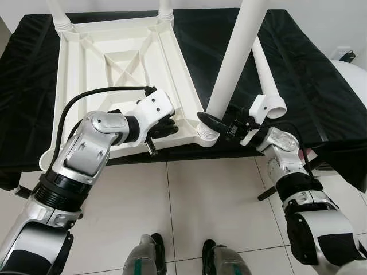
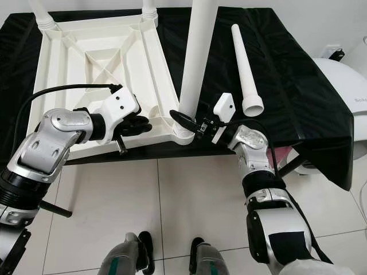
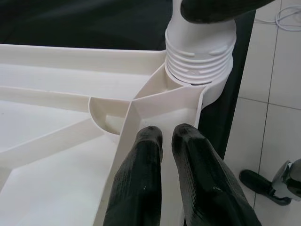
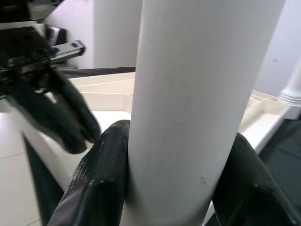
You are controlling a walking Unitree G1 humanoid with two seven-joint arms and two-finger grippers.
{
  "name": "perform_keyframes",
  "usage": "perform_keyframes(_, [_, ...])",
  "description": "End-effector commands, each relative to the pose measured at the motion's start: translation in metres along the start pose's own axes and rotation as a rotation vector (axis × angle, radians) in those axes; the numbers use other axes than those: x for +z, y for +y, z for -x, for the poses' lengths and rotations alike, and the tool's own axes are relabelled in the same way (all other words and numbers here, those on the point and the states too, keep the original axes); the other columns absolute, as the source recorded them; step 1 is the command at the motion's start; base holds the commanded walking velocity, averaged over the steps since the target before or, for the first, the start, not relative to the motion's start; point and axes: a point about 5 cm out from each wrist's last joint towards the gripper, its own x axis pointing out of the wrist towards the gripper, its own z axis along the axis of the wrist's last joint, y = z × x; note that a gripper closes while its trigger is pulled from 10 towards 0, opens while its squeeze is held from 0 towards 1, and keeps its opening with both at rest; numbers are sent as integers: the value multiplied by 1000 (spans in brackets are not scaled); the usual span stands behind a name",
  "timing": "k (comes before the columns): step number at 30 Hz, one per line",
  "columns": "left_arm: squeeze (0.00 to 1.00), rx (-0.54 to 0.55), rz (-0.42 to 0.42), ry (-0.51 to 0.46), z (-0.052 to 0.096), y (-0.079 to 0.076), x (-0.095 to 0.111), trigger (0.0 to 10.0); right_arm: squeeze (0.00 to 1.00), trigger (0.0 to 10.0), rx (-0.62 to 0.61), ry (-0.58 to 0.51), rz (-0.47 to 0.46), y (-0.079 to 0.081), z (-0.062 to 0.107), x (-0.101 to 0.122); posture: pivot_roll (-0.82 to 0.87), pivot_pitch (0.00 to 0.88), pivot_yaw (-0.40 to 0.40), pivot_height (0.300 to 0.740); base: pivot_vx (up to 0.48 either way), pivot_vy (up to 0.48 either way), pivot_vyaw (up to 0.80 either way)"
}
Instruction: Building children table
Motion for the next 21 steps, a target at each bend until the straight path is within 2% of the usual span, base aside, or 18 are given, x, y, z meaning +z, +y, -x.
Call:
perform_keyframes(1, [0,64,2,-2,0,5,1,10000,0,10000,-50,148,-94,12,17,-32,-46,230,-4,740,0,0,0])
perform_keyframes(11, [0,80,3,2,0,6,0,10000,0,10000,-81,143,-100,16,16,-33,-50,229,1,740,0,0,0])
perform_keyframes(21, [0,144,36,2,-5,12,1,10000,0,10000,-103,145,-110,17,16,-34,-51,229,2,740,0,0,0])
